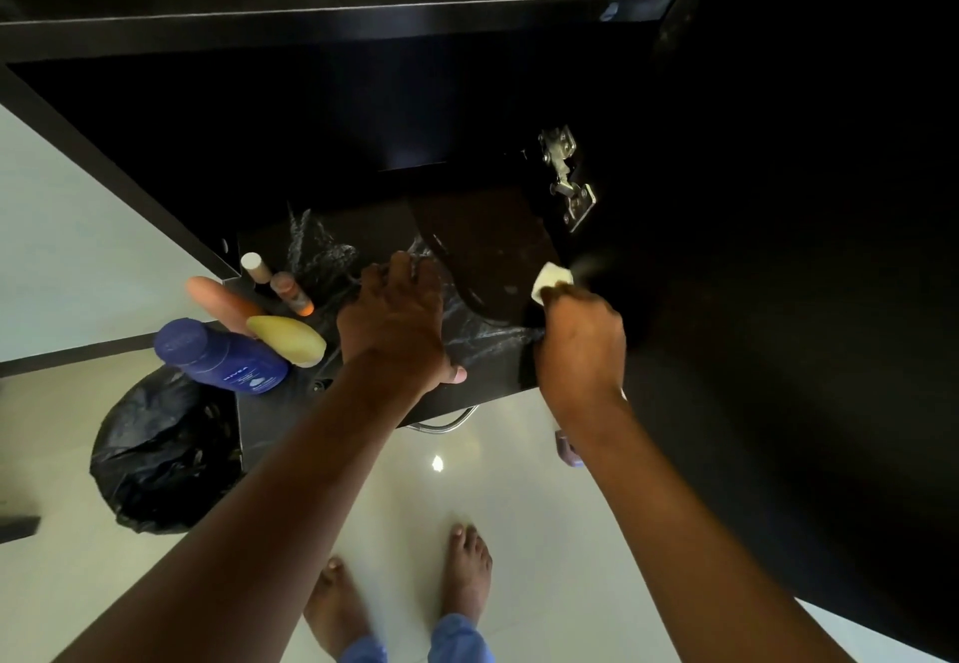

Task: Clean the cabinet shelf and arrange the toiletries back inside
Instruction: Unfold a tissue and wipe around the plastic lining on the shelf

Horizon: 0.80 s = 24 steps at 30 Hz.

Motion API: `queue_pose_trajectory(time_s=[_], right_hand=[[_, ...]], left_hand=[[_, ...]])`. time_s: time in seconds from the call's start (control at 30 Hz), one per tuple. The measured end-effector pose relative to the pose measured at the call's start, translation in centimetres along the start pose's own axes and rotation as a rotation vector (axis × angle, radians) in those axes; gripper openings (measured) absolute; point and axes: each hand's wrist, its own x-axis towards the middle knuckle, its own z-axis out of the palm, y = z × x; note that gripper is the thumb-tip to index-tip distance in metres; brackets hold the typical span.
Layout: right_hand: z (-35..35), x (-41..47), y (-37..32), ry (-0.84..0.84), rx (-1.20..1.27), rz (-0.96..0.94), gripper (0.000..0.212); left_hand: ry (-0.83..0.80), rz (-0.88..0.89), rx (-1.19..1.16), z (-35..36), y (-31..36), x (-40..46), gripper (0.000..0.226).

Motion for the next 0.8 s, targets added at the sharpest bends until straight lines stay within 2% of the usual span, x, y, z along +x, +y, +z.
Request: queue_pose_trajectory(time_s=[0.1, 0.2, 0.37, 0.43, 0.5, 0.57, 0.7, 0.8], right_hand=[[0.5, 1.9, -1.0, 0.083, 0.051, -0.039, 0.024], [0.9, 2.6, -2.7, 0.106, 0.091, -0.179, 0.024], [1.9, 0.3, -3.3, 0.050, 0.180, -0.286, 0.014], [2.4, -2.7, -2.0, 0.024, 0.193, -0.330, 0.025], [2.9, -5.5, -0.3, 0.040, 0.208, -0.356, 0.046], [3.0, -6.5, 1.6, 0.090, 0.194, -0.313, 0.056], [2.4, -3.5, 3.1, 0.052, 0.126, -0.041, 0.036], [2.0, -1.1, 1.8, 0.056, 0.152, -0.021, 0.027]], left_hand=[[0.015, -0.007, -0.023, 0.2, 0.1, 0.0, 0.131], [0.063, -0.025, -0.074, 0.7, 0.6, -0.3, 0.127], [0.281, 0.002, -0.172, 1.7, 1.9, -2.7, 0.102], [0.282, 0.030, -0.233, 2.4, 2.5, -4.1, 0.094], [0.268, 0.059, -0.233, 3.5, 3.1, -5.7, 0.085], [0.254, 0.090, -0.203, 4.6, 3.4, -7.2, 0.081], [0.190, 0.092, -0.181, 6.2, 3.5, -8.2, 0.083], [0.188, 0.070, -0.174, 6.5, 3.4, -8.2, 0.083]])
